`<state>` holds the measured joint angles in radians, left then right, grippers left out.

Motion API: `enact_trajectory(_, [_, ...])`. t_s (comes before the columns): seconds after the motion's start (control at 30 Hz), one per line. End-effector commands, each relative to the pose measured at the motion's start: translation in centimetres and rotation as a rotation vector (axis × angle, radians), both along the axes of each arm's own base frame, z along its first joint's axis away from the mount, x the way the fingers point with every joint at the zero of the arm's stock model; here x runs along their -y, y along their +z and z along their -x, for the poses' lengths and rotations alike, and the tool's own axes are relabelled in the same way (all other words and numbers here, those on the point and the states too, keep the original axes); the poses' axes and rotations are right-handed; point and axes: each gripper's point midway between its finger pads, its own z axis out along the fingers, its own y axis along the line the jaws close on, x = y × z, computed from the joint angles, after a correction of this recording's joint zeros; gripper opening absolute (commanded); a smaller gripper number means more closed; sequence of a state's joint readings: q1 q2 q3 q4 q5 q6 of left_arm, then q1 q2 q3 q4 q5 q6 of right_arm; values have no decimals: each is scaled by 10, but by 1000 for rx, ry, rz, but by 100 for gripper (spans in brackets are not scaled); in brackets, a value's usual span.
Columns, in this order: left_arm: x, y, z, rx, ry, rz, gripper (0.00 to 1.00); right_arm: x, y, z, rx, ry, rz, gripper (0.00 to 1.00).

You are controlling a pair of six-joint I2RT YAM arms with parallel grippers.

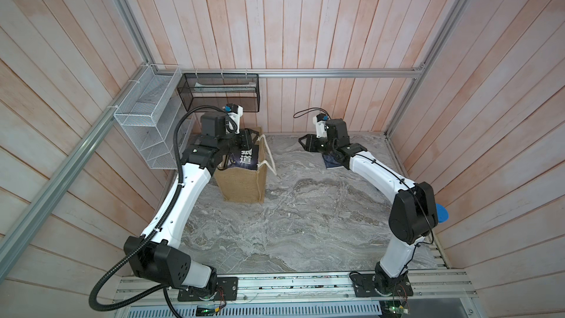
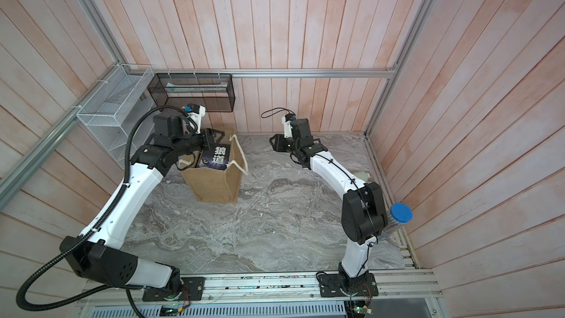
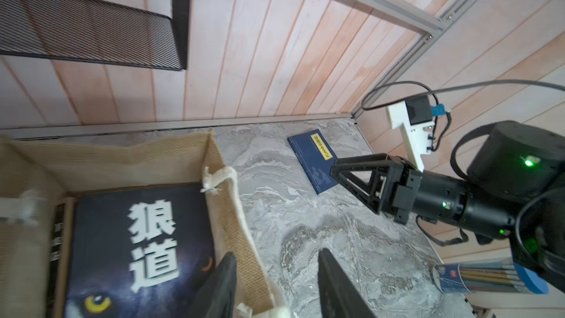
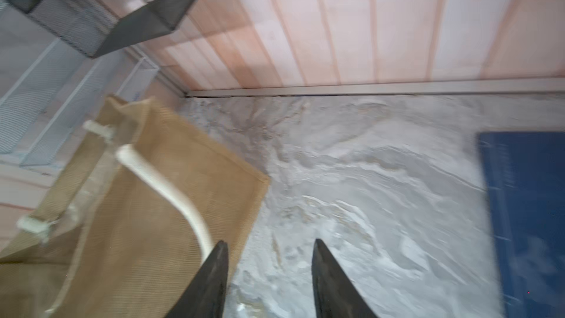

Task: Put the books into the canvas bag
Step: Pick up the book from the center of the board.

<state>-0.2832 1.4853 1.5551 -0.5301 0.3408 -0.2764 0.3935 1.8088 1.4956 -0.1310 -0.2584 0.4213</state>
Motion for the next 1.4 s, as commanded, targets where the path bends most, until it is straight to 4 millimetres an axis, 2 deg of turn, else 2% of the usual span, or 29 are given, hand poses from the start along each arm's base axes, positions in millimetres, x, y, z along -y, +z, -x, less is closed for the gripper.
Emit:
enact_trajectory(0.0, [37, -12, -13, 0, -21, 29, 46, 56, -12, -12, -11, -102, 31, 47])
enact_trajectory(0.13, [86, -34, -22, -26, -80, 47, 46, 113, -38, -26, -42, -204, 66, 49])
enact_trajectory(0.2, [112, -49, -30, -43, -113, 55, 46, 139, -53, -33, -65, -250, 90, 49])
enact_trajectory(0.3, [139, -79, -46, -95, -133, 79, 46, 170, -78, -42, -120, -305, 113, 50])
enact_trajectory(0.47, [174, -119, -70, -202, -152, 163, 46, 206, -112, -54, -182, -379, 167, 52])
enact_trajectory(0.6, [200, -150, -85, -239, -164, 203, 46, 227, -137, -66, -226, -423, 218, 53])
enact_trajectory(0.77, [224, -198, -99, -342, -161, 232, 46, 237, -163, -80, -286, -425, 233, 53])
enact_trajectory(1.0, [256, -251, -109, -423, -130, 260, 46, 231, -182, -98, -320, -376, 216, 53])
enact_trajectory(1.17, [271, -273, -116, -469, -100, 308, 46, 224, -187, -103, -340, -332, 206, 50])
enact_trajectory(1.37, [278, -284, -122, -481, -74, 356, 46, 203, -194, -94, -367, -269, 206, 35])
